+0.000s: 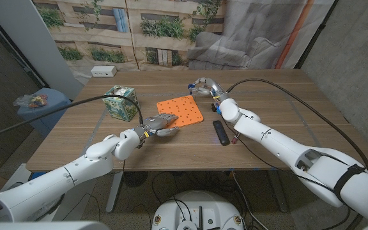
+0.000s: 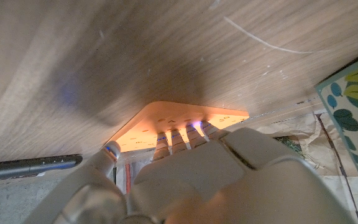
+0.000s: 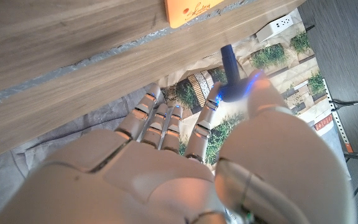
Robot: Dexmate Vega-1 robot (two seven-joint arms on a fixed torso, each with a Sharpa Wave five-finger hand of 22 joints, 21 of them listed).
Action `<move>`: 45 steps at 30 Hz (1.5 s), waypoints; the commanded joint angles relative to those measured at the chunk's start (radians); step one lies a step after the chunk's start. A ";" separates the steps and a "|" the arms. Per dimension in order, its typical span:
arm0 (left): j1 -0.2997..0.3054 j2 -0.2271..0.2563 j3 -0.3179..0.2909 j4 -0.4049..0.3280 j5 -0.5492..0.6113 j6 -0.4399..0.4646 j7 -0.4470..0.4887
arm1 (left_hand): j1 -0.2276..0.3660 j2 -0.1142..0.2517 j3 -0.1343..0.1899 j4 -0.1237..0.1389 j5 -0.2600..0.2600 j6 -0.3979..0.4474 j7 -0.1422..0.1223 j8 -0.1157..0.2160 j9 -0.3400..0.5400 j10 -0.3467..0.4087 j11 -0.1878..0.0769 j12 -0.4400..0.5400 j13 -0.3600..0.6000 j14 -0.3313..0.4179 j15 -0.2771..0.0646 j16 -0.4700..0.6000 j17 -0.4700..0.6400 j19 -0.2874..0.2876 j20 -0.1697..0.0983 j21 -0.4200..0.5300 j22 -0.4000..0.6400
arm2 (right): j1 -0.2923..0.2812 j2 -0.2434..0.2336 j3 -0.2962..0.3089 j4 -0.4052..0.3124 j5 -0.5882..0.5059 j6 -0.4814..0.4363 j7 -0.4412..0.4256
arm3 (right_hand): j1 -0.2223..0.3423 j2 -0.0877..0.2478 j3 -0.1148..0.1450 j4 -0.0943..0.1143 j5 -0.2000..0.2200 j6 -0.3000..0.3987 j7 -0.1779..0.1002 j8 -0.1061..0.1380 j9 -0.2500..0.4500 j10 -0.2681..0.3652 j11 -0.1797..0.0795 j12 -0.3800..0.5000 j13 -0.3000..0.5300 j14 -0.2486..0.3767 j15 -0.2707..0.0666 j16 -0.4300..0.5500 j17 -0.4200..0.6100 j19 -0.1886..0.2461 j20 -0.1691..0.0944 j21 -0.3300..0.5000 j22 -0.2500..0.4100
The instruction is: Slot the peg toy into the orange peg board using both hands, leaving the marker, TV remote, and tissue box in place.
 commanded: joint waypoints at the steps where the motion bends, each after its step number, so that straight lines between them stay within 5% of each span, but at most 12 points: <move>1: -0.008 -0.007 0.007 0.008 0.001 -0.005 -0.011 | 0.013 0.108 0.008 0.001 0.008 0.010 0.002 0.006 0.002 0.009 -0.004 0.005 0.004 0.008 -0.063 0.007 0.002 0.009 -0.174 0.002 0.002 | 0.029 0.043 -0.030 0.107 -0.014 0.039 -0.036 | 0.034 0.022 0.000 -0.007 0.010 0.063 -0.064 0.023 0.009 0.005 -0.009 -0.004 0.002 0.006 -0.008 0.005 0.006 0.008 -0.004 0.006 0.003; 25: -0.014 -0.015 0.016 0.018 0.008 -0.013 -0.005 | 0.017 0.107 0.017 -0.003 0.007 0.021 0.000 0.006 0.002 0.020 -0.002 0.004 0.005 0.016 -0.065 0.004 0.002 0.016 -0.175 0.001 0.002 | 0.072 0.107 -0.080 0.263 -0.028 0.141 -0.068 | 0.034 0.027 -0.007 -0.001 0.011 0.059 -0.064 0.026 0.013 -0.010 -0.012 -0.013 0.001 -0.012 -0.010 -0.001 0.012 -0.005 -0.005 0.000 0.004; 45: -0.002 -0.012 0.013 0.009 0.003 -0.007 -0.001 | 0.019 0.107 0.024 -0.005 0.007 0.024 0.001 0.004 0.003 0.023 -0.002 0.002 0.005 0.021 -0.065 0.003 0.002 0.020 -0.175 0.000 0.002 | 0.120 0.194 -0.113 0.469 -0.016 0.249 -0.129 | 0.037 0.031 -0.011 -0.001 0.011 0.056 -0.065 0.028 0.016 -0.015 -0.024 -0.017 0.001 -0.022 -0.016 -0.004 0.016 -0.017 -0.011 -0.002 0.003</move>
